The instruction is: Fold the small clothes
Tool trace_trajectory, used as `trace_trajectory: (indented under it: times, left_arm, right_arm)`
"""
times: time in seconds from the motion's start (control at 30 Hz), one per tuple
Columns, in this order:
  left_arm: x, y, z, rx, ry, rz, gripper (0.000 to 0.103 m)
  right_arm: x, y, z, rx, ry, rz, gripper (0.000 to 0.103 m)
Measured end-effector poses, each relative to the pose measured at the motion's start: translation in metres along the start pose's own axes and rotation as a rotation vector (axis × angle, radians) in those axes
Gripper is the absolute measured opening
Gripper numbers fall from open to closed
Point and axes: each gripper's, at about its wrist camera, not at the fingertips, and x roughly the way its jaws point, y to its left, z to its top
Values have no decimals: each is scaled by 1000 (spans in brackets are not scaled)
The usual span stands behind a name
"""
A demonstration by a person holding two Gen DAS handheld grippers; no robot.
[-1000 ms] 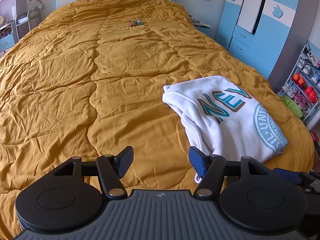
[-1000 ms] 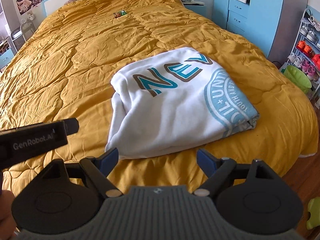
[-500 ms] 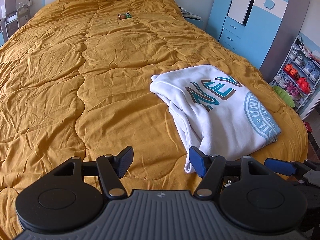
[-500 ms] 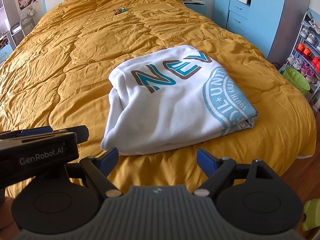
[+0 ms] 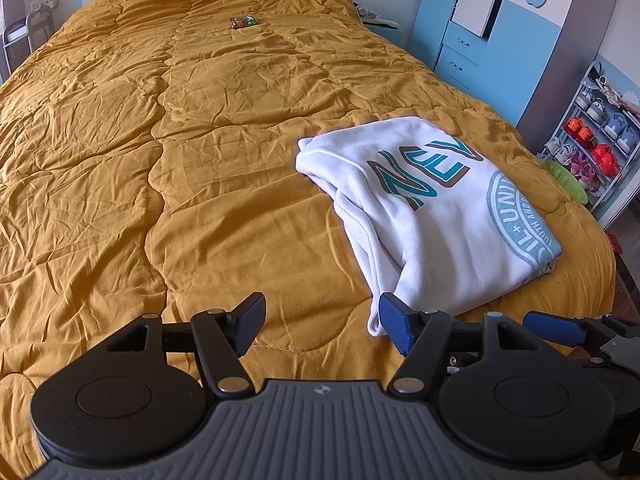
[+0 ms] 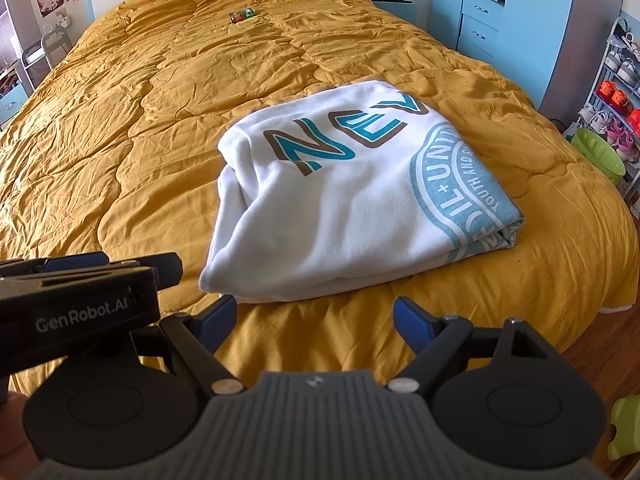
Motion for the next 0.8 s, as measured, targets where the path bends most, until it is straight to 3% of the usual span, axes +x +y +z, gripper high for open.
trace_trajectory:
  times: [0.8]
  left_arm:
    - [-7, 4, 2, -25, -9, -8, 79]
  right_arm:
    - [-3, 2, 0, 21, -8, 41, 81]
